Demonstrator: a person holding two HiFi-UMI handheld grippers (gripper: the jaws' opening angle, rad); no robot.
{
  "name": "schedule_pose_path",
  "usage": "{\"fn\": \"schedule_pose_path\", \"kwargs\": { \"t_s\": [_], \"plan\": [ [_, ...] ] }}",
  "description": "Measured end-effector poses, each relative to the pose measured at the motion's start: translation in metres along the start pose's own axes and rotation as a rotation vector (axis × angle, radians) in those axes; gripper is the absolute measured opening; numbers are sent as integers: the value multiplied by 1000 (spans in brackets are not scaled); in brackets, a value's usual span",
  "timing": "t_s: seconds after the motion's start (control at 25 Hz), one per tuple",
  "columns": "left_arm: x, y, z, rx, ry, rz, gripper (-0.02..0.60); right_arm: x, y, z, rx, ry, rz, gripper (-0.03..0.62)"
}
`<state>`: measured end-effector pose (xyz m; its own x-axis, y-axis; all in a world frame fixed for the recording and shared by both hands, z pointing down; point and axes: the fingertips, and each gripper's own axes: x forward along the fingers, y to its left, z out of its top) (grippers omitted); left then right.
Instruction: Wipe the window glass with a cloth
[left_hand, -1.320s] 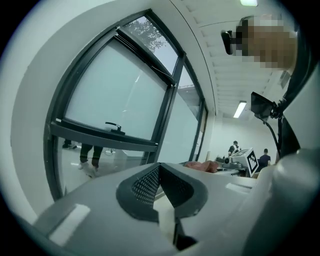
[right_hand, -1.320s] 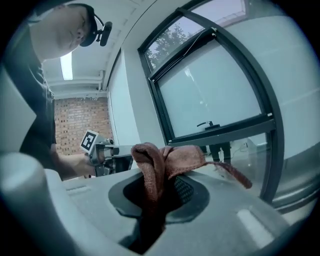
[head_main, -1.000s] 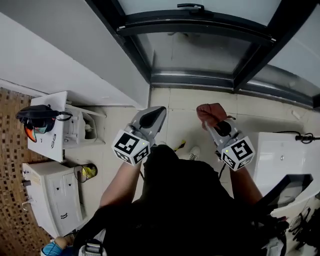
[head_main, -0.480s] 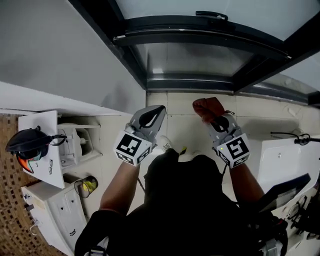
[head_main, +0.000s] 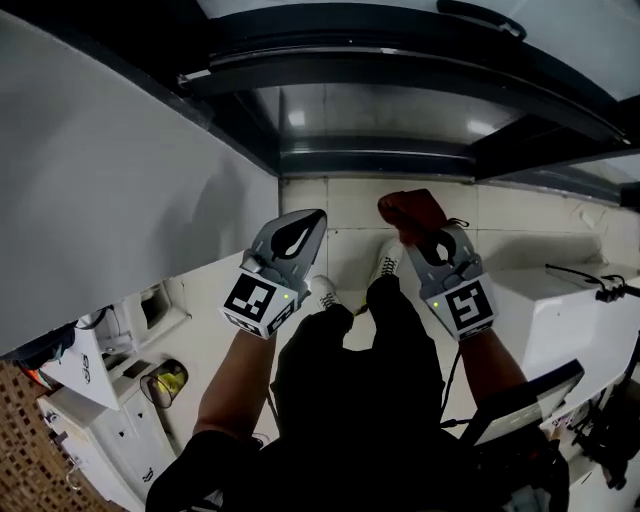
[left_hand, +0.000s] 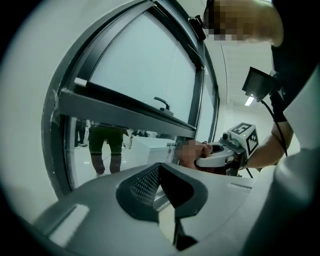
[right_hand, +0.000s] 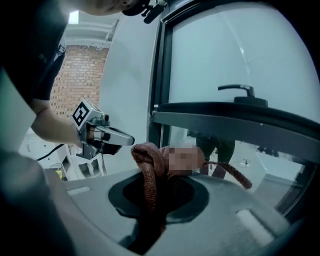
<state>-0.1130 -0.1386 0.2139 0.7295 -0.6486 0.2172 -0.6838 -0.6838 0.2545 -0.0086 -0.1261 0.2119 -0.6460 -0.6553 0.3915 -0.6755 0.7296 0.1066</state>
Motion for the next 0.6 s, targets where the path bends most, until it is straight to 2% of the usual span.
{"fn": "schedule_pose_path", "kwargs": {
  "t_s": [0.16,0.4,0.52,0.6],
  "plan": [
    [29,33,-36,-44,-80,73,17,49,-33,-30,72,-108,-10,44],
    [98,72,-112,76,-102,46,17,107,-94,-50,171,-302,-22,44],
    [121,88,-145,96,-120,53,17,112,-122,-46,157,-430,-22,44],
    [135,94,-171,117,-120,45,17,115,-136,-46,98,-482,-25,44]
  ]
}}
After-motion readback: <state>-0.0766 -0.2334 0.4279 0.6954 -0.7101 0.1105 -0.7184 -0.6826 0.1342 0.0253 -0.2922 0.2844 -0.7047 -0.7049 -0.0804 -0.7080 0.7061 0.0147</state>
